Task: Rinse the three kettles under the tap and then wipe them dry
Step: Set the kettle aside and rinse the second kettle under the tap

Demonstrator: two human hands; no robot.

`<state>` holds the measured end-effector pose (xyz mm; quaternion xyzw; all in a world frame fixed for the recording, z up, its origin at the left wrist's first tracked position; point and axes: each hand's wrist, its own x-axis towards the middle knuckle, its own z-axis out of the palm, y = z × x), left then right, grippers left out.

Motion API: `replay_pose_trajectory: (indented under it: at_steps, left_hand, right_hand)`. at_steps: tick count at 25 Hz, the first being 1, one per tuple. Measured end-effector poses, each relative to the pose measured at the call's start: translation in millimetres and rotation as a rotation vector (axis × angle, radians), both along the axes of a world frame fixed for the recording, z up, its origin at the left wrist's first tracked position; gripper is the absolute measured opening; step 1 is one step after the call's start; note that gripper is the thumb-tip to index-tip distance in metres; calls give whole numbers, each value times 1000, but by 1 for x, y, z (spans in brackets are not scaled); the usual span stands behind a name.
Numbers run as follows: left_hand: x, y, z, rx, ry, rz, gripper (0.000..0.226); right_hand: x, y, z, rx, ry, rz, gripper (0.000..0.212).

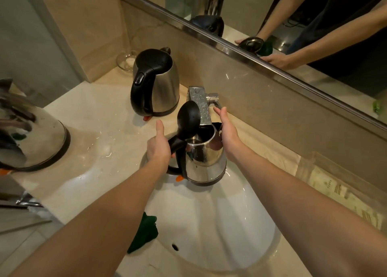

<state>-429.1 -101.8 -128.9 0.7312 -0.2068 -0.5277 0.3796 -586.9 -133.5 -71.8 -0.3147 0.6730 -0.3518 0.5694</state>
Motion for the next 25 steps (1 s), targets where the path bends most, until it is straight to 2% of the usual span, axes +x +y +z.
replay_pose_trajectory:
  at_steps: [7, 11, 19, 25]
  left_hand:
    - [-4, -4, 2, 8, -15, -9, 85]
    - [-5, -4, 1, 23, -17, -3, 87]
    - [0, -7, 0, -12, -33, 31, 80]
    - [6, -4, -9, 4, -31, 47, 71]
  right_hand:
    - [-6, -5, -7, -9, -25, -31, 53]
    - [-8, -8, -15, -80, 80, 9, 54]
    - [-5, -8, -22, -128, 104, 5, 54]
    - [6, -4, -38, -52, 43, -33, 65]
